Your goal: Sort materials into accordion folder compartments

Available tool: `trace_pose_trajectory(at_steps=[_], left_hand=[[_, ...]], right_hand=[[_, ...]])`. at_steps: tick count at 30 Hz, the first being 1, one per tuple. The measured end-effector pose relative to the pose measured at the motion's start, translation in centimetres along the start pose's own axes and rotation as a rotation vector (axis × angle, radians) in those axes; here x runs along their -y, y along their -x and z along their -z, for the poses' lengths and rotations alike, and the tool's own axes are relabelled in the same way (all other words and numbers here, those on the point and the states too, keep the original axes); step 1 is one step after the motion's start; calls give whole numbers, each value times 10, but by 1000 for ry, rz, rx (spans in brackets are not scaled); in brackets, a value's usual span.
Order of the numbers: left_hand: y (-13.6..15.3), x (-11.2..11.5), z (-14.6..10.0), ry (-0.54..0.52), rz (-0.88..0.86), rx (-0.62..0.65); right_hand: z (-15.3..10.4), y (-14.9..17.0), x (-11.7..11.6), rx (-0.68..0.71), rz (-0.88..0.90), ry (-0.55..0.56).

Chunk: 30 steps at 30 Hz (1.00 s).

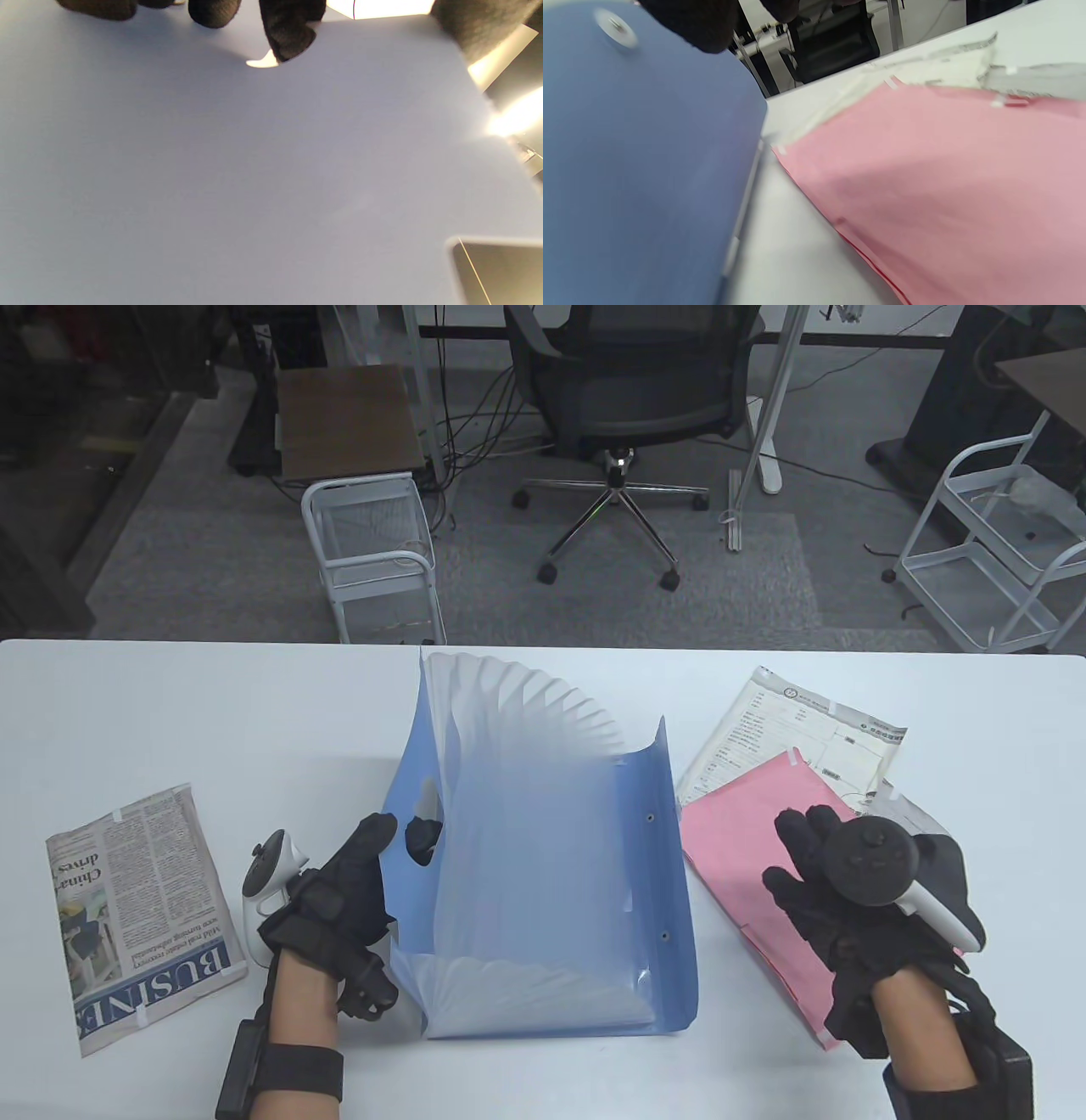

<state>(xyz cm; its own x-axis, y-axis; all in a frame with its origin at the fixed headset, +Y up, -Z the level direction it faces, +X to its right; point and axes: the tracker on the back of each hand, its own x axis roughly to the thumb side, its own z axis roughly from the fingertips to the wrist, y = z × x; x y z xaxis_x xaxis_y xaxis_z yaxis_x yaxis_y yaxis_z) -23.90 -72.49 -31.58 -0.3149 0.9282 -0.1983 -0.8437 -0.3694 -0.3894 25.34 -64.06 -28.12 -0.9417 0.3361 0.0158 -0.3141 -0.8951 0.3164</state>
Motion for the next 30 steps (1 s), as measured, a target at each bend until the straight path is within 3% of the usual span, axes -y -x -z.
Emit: trace_pose_trajectory(at_steps=[6, 10, 15, 30], left_hand=[[0, 2, 2, 5, 18, -7], [1, 3, 3, 9, 24, -11], [1, 4, 5, 12, 31, -14], [2, 8, 7, 14, 44, -21]], right_hand=[[29, 20, -62, -129, -136, -149], [35, 24, -86, -157, -238, -196], [36, 23, -93, -159, -214, -151], [32, -9, -108, -165, -471, 45]])
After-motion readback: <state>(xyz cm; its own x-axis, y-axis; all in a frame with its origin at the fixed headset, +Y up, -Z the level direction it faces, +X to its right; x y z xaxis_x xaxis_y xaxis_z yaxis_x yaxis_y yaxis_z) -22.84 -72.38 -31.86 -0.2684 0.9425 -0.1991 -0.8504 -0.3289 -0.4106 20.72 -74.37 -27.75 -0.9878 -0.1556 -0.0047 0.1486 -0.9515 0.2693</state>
